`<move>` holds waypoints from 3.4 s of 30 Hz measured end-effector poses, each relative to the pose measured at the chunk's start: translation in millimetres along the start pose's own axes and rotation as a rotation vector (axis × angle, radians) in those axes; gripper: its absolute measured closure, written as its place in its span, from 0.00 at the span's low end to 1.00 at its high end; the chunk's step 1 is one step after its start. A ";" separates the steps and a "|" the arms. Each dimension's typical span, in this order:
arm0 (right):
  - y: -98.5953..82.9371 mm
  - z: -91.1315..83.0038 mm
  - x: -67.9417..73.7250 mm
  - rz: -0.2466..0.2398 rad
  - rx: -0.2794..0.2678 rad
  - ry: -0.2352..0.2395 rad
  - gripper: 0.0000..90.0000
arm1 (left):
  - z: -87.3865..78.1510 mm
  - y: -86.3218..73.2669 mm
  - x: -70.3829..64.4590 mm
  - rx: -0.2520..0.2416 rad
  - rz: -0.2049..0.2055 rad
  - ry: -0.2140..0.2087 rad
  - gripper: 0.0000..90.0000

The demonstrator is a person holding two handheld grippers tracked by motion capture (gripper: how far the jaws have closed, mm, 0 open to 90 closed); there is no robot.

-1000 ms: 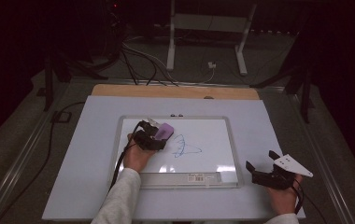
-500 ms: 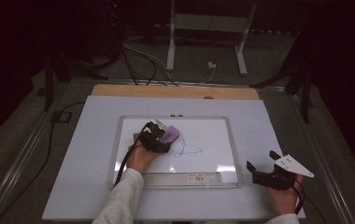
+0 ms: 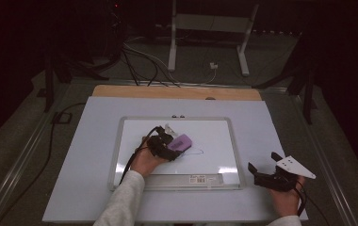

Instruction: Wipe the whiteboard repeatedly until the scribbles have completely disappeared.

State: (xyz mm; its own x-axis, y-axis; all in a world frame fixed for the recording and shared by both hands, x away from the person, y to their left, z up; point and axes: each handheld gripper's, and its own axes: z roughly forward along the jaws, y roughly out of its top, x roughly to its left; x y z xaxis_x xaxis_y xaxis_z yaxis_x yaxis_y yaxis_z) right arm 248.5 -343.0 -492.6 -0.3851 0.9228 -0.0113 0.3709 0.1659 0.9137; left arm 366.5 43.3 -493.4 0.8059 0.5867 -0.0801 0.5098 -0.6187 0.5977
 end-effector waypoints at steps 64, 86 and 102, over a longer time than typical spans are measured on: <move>-0.1 -0.5 -0.3 0.003 -0.001 -0.004 0.00 | 9.4 18.9 2.3 0.033 -0.054 0.150 0.47; 0.0 -1.1 0.2 0.001 -0.002 -0.005 0.00 | 9.4 19.9 10.0 0.036 -0.087 0.208 0.47; -0.1 -0.9 -0.4 0.003 -0.002 -0.005 0.00 | 10.6 24.6 6.3 0.064 -0.063 0.207 0.47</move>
State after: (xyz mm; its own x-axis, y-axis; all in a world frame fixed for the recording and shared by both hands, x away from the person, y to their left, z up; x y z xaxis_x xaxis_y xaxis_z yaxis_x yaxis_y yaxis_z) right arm 247.9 -343.7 -492.3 -0.3794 0.9252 -0.0108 0.3702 0.1625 0.9146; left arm 387.3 26.3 -487.6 0.6964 0.7157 0.0540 0.5804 -0.6058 0.5442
